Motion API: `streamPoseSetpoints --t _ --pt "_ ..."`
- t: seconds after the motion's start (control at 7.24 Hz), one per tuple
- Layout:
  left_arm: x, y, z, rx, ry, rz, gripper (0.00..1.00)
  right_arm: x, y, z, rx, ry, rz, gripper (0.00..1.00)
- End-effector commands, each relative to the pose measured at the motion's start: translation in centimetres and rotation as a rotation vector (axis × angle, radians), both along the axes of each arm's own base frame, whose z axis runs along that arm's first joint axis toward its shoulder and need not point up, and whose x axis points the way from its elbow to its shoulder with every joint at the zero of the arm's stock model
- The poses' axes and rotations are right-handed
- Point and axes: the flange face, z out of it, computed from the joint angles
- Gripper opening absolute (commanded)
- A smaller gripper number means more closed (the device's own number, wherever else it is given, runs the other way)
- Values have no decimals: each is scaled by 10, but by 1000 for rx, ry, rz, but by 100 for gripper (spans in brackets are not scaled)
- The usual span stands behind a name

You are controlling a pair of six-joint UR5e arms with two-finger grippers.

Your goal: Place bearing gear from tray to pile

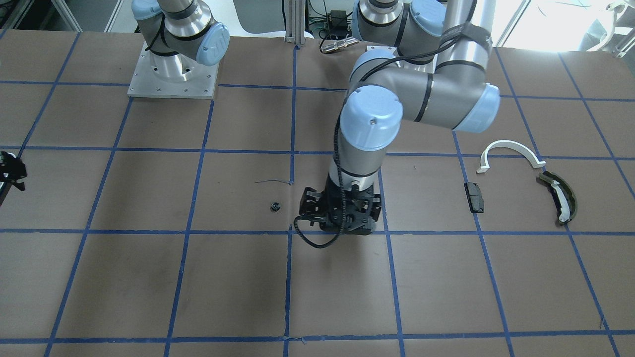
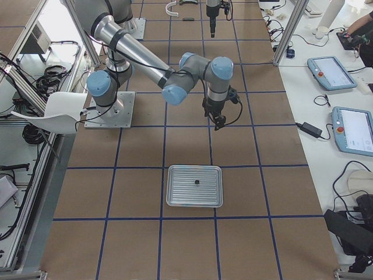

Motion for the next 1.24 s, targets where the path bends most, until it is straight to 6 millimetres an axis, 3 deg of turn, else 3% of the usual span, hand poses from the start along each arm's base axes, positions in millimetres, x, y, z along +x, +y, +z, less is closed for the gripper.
streamPoseSetpoints --t 0.0,0.14,0.28,0.41,0.55,0.83,1.11 --pt "-78 42 -48 61 -12 62 100 -146 40 -86 -9 -81 46 100" --pt "-94 61 -70 69 -12 83 100 -179 47 -117 -15 -115 95 100" --pt "-96 65 -90 26 14 92 100 -191 41 -139 -38 -81 147 100" --pt "-102 79 -116 52 -1 85 99 -195 46 -149 -32 -88 170 100" --pt "-104 81 -124 62 -7 79 99 -196 47 -148 -22 -80 175 97" --pt "-110 88 -143 80 -38 68 71 -197 51 -142 0 -59 199 66" --pt "-115 92 -141 62 -59 56 47 -201 51 -138 15 -40 189 25"
